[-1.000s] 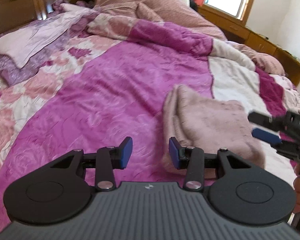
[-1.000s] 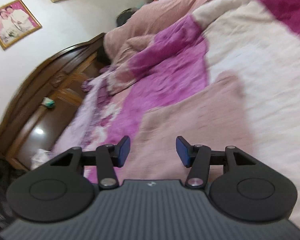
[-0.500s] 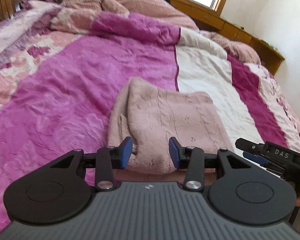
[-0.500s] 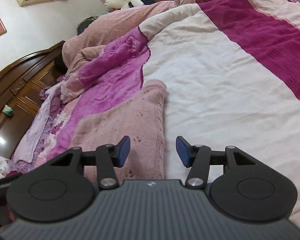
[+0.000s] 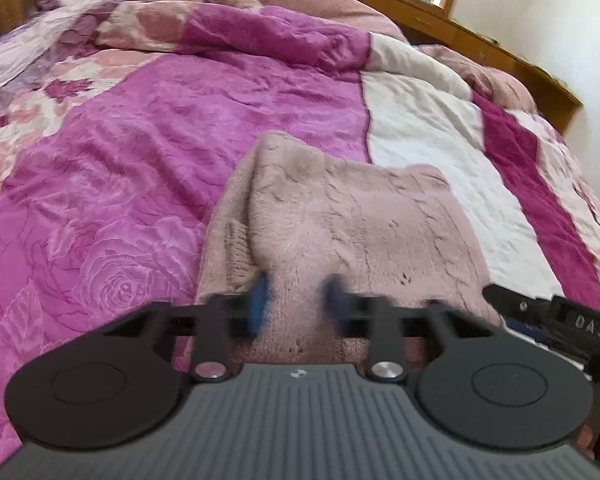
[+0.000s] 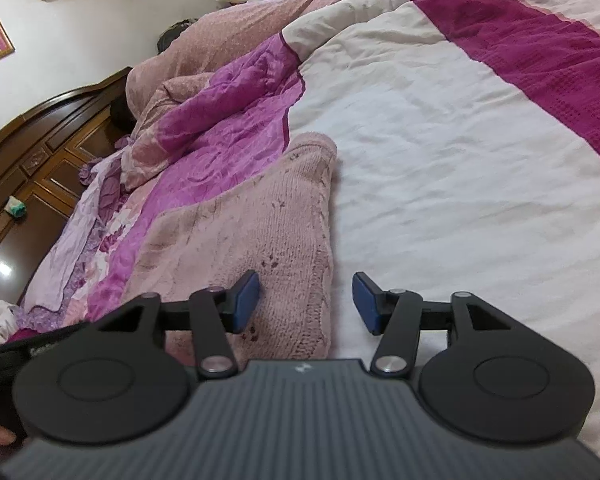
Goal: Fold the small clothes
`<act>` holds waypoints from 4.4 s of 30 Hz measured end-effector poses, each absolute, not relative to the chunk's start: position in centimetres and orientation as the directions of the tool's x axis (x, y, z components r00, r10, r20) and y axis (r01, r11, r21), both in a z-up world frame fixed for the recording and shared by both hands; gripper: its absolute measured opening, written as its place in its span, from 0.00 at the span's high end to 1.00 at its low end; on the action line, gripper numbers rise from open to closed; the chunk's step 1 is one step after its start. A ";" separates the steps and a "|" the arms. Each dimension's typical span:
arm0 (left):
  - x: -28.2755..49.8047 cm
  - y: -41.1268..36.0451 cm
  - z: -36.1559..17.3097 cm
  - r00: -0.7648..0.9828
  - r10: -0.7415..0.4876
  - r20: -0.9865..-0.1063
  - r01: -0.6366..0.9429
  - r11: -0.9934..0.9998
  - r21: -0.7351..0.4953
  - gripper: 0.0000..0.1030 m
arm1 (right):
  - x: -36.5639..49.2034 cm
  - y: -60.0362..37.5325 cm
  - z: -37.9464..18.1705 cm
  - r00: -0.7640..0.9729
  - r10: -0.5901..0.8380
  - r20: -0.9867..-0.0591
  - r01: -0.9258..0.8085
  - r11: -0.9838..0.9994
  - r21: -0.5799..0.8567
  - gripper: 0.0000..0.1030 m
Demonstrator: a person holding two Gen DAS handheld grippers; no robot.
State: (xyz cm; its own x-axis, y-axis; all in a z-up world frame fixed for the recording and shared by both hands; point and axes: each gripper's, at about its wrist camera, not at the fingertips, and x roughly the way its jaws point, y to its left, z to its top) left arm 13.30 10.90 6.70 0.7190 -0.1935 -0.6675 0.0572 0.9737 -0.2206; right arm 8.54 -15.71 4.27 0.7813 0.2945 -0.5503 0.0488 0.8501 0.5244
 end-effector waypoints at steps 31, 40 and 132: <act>17.5 11.2 8.9 0.777 -0.146 -0.612 0.073 0.987 -0.142 0.54 | 8.6 -15.2 5.5 0.814 0.285 -0.506 0.007 0.866 0.500 0.42; 23.2 11.0 5.8 0.739 -0.144 -0.658 0.028 0.983 -0.183 0.54 | 9.1 -14.2 4.2 0.787 0.310 -0.533 -0.026 0.880 0.473 0.42; 17.7 14.4 6.2 0.586 -0.556 -0.589 0.104 0.773 -0.626 0.58 | 13.6 -16.6 7.6 0.686 0.581 -0.438 -0.127 0.689 0.714 0.54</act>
